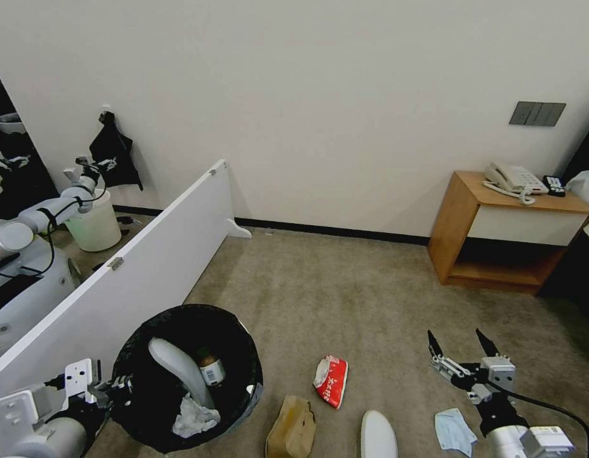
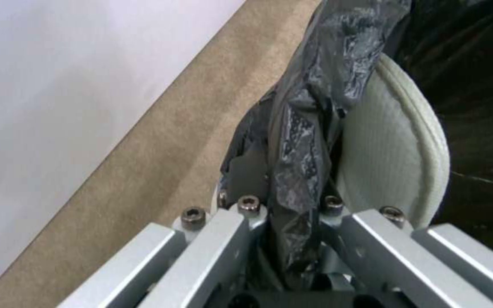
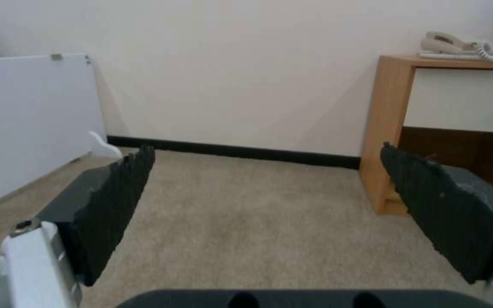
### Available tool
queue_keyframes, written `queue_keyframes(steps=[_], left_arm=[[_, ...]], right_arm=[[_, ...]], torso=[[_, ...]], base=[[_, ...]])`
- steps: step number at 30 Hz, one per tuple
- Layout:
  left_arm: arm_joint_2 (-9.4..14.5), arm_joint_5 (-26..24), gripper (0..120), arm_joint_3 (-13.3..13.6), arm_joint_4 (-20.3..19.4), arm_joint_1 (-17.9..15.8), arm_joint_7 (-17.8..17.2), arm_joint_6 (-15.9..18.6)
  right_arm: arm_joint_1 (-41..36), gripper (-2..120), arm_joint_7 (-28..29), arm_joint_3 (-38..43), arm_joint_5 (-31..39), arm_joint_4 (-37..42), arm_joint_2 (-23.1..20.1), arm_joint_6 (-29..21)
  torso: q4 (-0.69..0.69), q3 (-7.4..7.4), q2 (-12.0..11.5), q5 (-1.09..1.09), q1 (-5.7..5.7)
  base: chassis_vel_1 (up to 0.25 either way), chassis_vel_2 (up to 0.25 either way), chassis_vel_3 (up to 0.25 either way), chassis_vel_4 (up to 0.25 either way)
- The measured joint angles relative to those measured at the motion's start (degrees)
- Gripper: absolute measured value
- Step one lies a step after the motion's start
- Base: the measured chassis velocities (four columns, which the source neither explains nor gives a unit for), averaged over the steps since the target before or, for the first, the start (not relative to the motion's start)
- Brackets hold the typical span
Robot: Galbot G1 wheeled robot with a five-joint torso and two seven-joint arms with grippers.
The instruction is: Pick up the trash bin, then pick up the garbage from the floor and place it into the trash bin.
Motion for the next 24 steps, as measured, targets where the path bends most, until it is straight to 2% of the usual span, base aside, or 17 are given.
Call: queue_keyframes(steps=[24], left_arm=[[0.2, 0.2, 3, 0.3, 0.7, -0.9, 0.1, 0.0]], right_arm=[[1.0, 100, -0.2, -0.7, 0.3, -1.0, -0.1, -0.2]], torso=[[0.00, 0.00, 0.0, 0.00, 0.00]], base=[[0.075, -0.062, -0.070, 0.073]])
